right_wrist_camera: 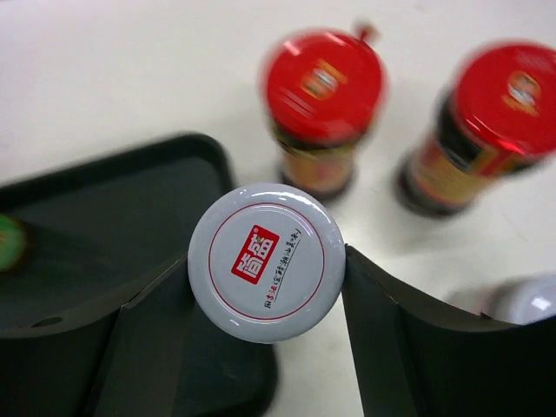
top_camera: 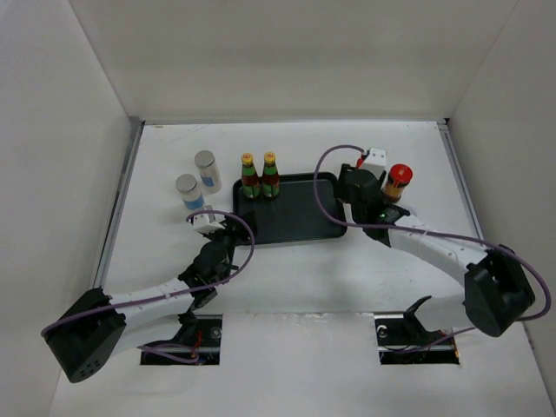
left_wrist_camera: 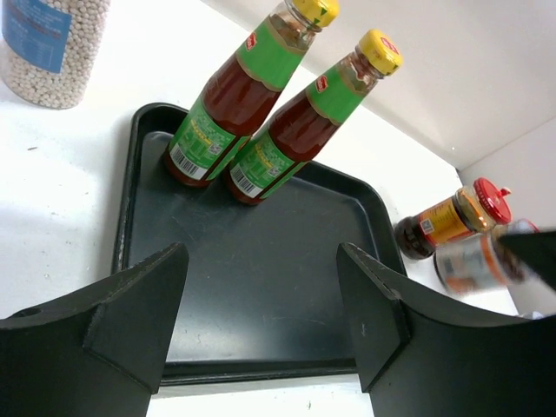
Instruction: Organize the condiment bottles
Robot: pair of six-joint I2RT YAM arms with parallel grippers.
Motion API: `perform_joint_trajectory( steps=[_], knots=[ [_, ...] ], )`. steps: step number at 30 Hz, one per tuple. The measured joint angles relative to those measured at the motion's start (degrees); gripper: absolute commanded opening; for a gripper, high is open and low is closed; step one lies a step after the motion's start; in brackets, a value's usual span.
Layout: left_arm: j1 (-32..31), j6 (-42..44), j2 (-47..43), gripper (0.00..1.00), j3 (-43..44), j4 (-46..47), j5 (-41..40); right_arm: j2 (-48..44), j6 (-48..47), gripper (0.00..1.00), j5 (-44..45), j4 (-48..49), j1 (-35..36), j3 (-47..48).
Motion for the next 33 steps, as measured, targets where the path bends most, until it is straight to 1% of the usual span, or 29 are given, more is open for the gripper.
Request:
perform_joint_trajectory(
  steps=[3,7,12,17,19,22,23,26,29,30,31,32,33],
  knots=[
    [0.20,-0.31,0.04,0.68,0.00,0.00,-0.02,5.49,0.13,0.53,-2.36,3.80,1.03,5.70],
    [0.20,-0.59,0.04,0.68,0.00,0.00,0.00,15.96,0.37,0.54,-4.90,7.69,2.36,12.76],
    [0.20,-0.79,0.04,0.68,0.00,0.00,0.02,26.45,0.09,0.54,-7.17,8.50,4.59,18.82],
    [0.20,-0.81,0.04,0.68,0.00,0.00,0.02,32.35,0.09,0.56,-8.74,8.61,5.46,22.53],
    [0.20,-0.81,0.11,0.68,0.00,0.02,0.04,33.20,0.17,0.60,-8.79,8.72,5.55,23.69],
    [0.20,-0.92,0.35,0.68,0.00,0.02,0.07,34.14,0.28,0.78,-8.74,8.90,5.68,25.03],
    [0.20,-0.96,0.50,0.68,0.00,0.02,0.11,34.16,0.46,0.82,-8.74,8.90,5.75,25.05],
    [0.20,-1.07,0.81,0.68,0.00,-0.02,0.20,33.83,0.59,0.85,-8.68,10.21,5.95,25.09],
    [0.20,-1.16,0.81,0.68,0.00,0.02,0.22,31.19,0.55,0.84,-8.63,10.88,6.10,23.69],
    [0.20,-1.16,0.83,0.68,0.00,0.02,0.22,29.38,0.46,0.81,-8.52,11.23,6.12,22.34],
    [0.17,-1.16,0.83,0.68,0.00,0.02,0.24,26.86,0.42,0.77,-8.37,11.65,6.14,20.37],
    [0.15,-1.16,0.85,0.68,0.00,0.02,0.22,24.13,0.24,0.68,-8.04,12.02,6.14,18.18],
    [0.07,-1.14,0.92,0.68,0.00,0.04,0.22,20.52,0.28,0.56,-7.45,12.57,6.14,15.17]
  ],
)
